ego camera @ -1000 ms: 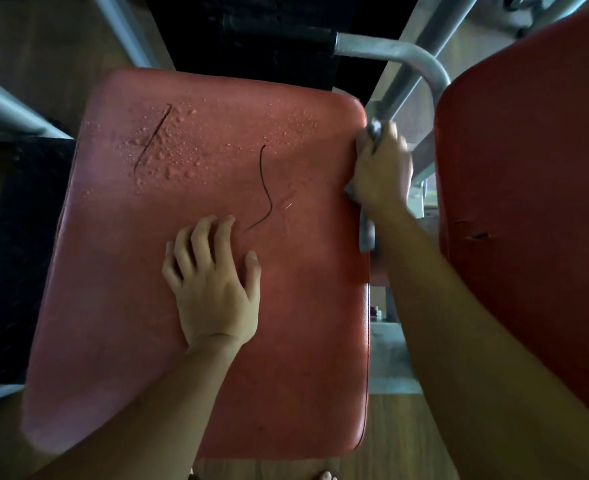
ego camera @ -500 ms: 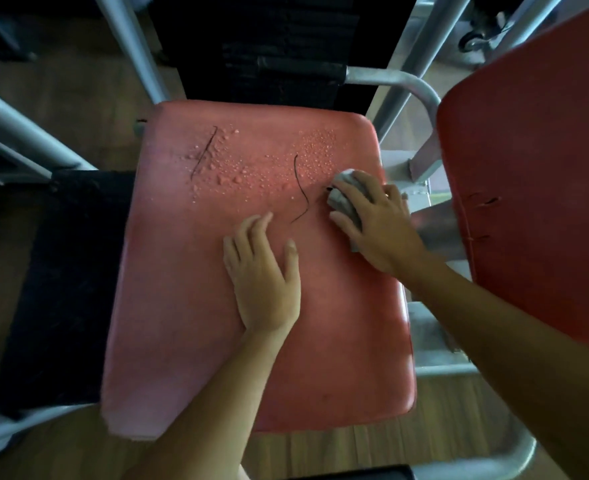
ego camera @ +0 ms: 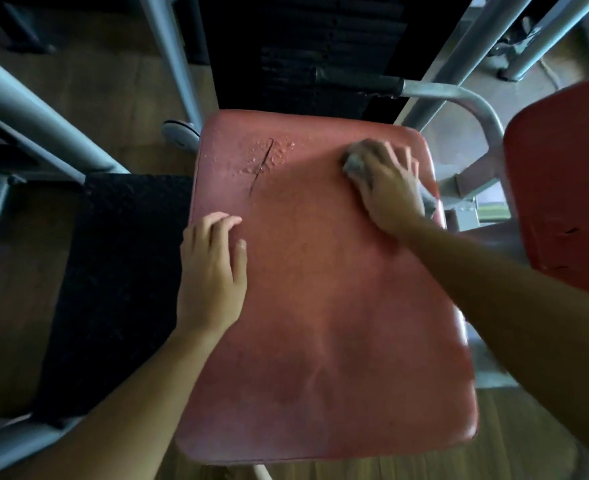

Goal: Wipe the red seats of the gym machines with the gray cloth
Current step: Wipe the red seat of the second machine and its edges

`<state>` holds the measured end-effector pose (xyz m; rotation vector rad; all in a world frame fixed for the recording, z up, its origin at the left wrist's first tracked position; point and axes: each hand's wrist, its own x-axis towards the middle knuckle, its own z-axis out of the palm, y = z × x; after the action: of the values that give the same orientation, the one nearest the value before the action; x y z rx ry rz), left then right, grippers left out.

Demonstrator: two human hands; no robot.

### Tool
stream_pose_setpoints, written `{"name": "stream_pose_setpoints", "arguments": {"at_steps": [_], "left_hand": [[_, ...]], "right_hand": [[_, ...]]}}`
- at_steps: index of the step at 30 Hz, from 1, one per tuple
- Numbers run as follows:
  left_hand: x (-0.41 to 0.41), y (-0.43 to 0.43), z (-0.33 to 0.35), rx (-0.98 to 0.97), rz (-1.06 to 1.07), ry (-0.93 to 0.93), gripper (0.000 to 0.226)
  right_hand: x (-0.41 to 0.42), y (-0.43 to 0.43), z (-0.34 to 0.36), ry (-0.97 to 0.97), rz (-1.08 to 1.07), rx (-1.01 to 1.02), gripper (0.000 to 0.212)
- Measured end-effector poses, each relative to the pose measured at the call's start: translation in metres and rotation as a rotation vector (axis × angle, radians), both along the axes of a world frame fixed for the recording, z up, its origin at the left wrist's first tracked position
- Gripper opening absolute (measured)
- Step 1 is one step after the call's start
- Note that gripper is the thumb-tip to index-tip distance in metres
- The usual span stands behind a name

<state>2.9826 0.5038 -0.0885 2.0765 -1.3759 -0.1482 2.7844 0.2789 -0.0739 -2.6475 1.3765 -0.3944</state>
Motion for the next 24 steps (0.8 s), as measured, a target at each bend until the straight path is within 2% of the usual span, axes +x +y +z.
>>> {"name": "stream_pose_setpoints", "arguments": {"at_steps": [3, 5, 9, 12, 15, 18, 21, 22, 24], "left_hand": [[0.001, 0.0, 0.0, 0.012, 0.003, 0.008, 0.028], [0.001, 0.001, 0.0, 0.02, -0.003, 0.013, 0.028], [0.001, 0.001, 0.002, 0.039, -0.001, -0.006, 0.028], [0.0, 0.0, 0.004, 0.056, -0.003, -0.033, 0.029], [0.001, -0.002, 0.004, 0.086, 0.002, -0.053, 0.03], [0.001, -0.002, 0.003, 0.104, 0.002, -0.052, 0.03], [0.002, -0.001, 0.003, 0.115, 0.005, -0.056, 0.03], [0.002, -0.001, 0.003, 0.119, 0.005, -0.055, 0.031], [0.002, 0.0, 0.003, 0.12, 0.005, -0.063, 0.031]], "right_hand": [[0.018, -0.011, -0.003, -0.079, -0.157, -0.01, 0.043], [0.015, 0.018, -0.003, -0.09, -0.154, 0.007, 0.041], [-0.016, 0.083, -0.005, -0.078, 0.153, 0.039, 0.037], [-0.031, 0.059, -0.001, -0.022, 0.318, 0.078, 0.041], [-0.027, 0.018, 0.0, 0.033, 0.208, 0.023, 0.041], [-0.012, -0.012, 0.0, -0.064, -0.037, 0.002, 0.036], [0.012, 0.016, 0.0, -0.16, -0.285, 0.066, 0.034], [0.015, 0.042, 0.001, -0.167, -0.308, 0.096, 0.033], [0.009, 0.102, 0.0, -0.135, -0.157, 0.131, 0.033]]}}
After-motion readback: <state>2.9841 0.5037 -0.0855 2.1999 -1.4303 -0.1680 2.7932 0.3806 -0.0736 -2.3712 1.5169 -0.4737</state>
